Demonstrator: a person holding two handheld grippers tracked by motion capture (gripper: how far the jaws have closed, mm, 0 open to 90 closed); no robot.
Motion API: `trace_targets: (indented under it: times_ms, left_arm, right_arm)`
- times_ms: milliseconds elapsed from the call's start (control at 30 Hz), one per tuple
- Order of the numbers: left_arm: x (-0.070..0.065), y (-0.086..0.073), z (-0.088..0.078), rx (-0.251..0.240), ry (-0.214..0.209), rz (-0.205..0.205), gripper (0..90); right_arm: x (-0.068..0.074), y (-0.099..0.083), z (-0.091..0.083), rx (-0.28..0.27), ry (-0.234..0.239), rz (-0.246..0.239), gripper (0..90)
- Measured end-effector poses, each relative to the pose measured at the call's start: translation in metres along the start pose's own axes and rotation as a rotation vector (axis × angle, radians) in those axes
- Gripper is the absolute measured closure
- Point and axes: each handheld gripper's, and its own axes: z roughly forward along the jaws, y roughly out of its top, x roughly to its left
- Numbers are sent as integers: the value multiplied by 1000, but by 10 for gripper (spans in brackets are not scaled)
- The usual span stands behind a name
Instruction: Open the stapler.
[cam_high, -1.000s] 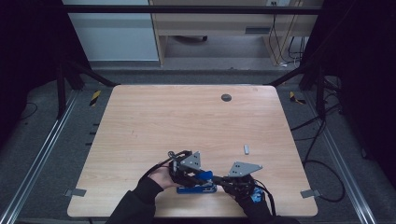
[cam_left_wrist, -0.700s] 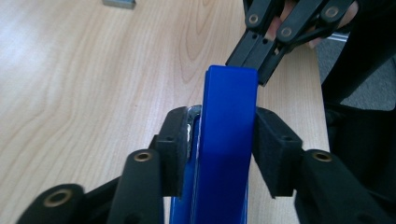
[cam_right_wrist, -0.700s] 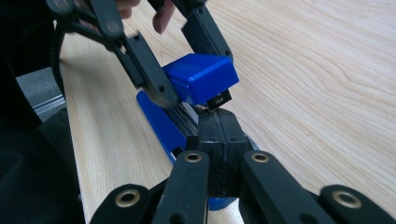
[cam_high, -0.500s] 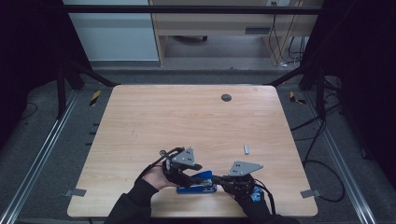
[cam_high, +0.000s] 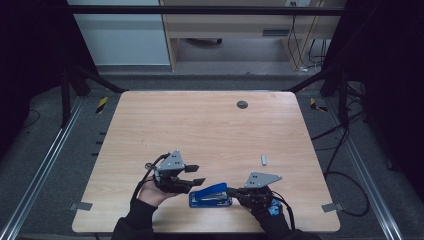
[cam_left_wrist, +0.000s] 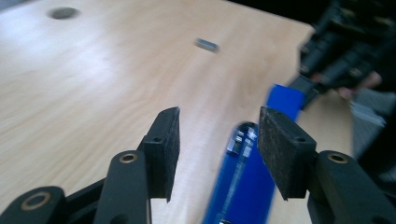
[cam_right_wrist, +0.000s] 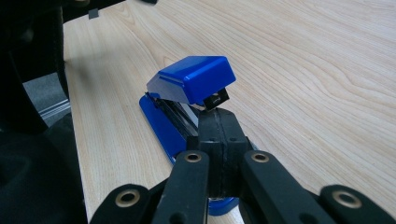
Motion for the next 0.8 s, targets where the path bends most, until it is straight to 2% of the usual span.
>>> trace_targets:
  times_ms: [33, 67, 100, 133, 167, 200, 233, 300, 333, 400, 433, 533, 567, 600, 633, 667, 733, 767, 800]
  left_arm:
    - [0, 0, 0, 0, 0, 0, 491]
    - [1, -3, -2, -16, 27, -15, 492]
    - [0, -9, -5, -48, 87, -46, 497]
    - [0, -13, -6, -64, 110, -63, 499]
    - [0, -13, -6, -64, 110, -63, 505]
    - [-1, -16, -8, -77, 137, -79, 513]
    - [-5, -23, -10, -105, 190, -93, 515]
    - [-9, -30, -12, -134, 228, -106, 529]
    - [-9, -30, -12, -134, 228, -106, 540]
    - [-15, -36, -14, -147, 274, -116, 554]
    - [-20, -43, -15, -169, 294, -132, 566]
    - [-25, -49, -16, -185, 314, -147, 570]
    - [-29, -55, -16, -200, 334, -160, 578]
    - [-29, -55, -16, -200, 334, -160, 585]
    - [-33, -62, -16, -202, 370, -165, 593]
    - [-33, -62, -16, -202, 370, -165, 610]
    - [-41, -71, -15, -207, 414, -177, 635]
    - [-41, -71, -15, -207, 414, -177, 650]
    - [-46, -77, -14, -221, 426, -189, 661]
  right_arm:
    - [0, 0, 0, 0, 0, 0, 900]
    - [0, 0, 0, 1, 2, 1, 900]
    - [0, 0, 0, 0, 5, 3, 900]
    - [-1, 0, 0, 0, 8, 3, 900]
    - [-1, 0, 0, 0, 8, 3, 900]
    - [-1, 0, 1, 0, 12, 0, 900]
    - [-1, 1, 1, -2, 13, 1, 900]
    - [-1, 1, 1, -2, 15, 1, 900]
    - [-1, 1, 1, -2, 15, 1, 900]
    - [-1, 1, 1, 0, 15, -1, 900]
    - [-1, 1, 1, 0, 16, -1, 900]
    - [-2, 1, 1, 1, 16, -1, 900]
    - [-2, 1, 1, 1, 16, -1, 900]
    - [-2, 1, 1, 3, 17, 1, 900]
    - [-2, 2, 2, 5, 16, 0, 900]
    - [-1, 2, 2, 6, 16, 1, 900]
    - [-2, 2, 2, 4, 18, -3, 900]
    - [-2, 2, 2, 5, 19, -1, 900]
    - [-2, 2, 2, 4, 19, -1, 900]
